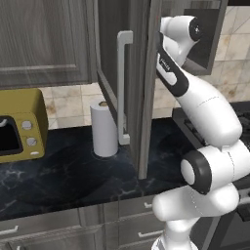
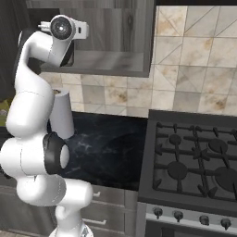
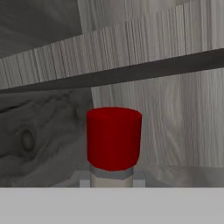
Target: Sort all alcoholic drinks to one cabinet, and non-alcoholic drinks to the other.
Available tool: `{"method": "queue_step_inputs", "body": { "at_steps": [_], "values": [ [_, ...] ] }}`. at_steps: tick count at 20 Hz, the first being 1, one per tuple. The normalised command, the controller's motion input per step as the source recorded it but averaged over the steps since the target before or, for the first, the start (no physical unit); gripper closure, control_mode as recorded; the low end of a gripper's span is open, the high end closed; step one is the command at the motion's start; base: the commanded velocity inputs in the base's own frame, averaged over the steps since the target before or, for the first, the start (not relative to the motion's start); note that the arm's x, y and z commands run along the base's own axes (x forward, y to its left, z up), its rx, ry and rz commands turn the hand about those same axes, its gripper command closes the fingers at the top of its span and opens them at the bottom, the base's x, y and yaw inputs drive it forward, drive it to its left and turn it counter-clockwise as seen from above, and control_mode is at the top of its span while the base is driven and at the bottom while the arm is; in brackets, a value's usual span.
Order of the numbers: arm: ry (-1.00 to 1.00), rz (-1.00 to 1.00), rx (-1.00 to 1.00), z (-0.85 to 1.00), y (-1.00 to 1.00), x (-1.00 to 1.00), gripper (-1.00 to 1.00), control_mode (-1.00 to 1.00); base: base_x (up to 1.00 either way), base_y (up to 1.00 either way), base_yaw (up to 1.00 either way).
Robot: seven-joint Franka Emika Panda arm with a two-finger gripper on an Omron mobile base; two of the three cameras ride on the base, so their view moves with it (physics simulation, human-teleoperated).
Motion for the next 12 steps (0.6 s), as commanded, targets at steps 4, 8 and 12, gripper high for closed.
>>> {"method": "queue_step_inputs", "body": {
  "at_steps": [4, 8, 12],
  "values": [
    [0.0, 0.0, 0.0, 0.0, 0.09, 0.36, 1.0, -1.0, 0.0, 0.0, 0.0],
    [0.0, 0.0, 0.0, 0.0, 0.13, 0.24, 1.0, -1.0, 0.0, 0.0, 0.0],
    [-0.01, 0.0, 0.0, 0.0, 0.12, 0.2, 1.0, -1.0, 0.0, 0.0, 0.0]
  ]
}}
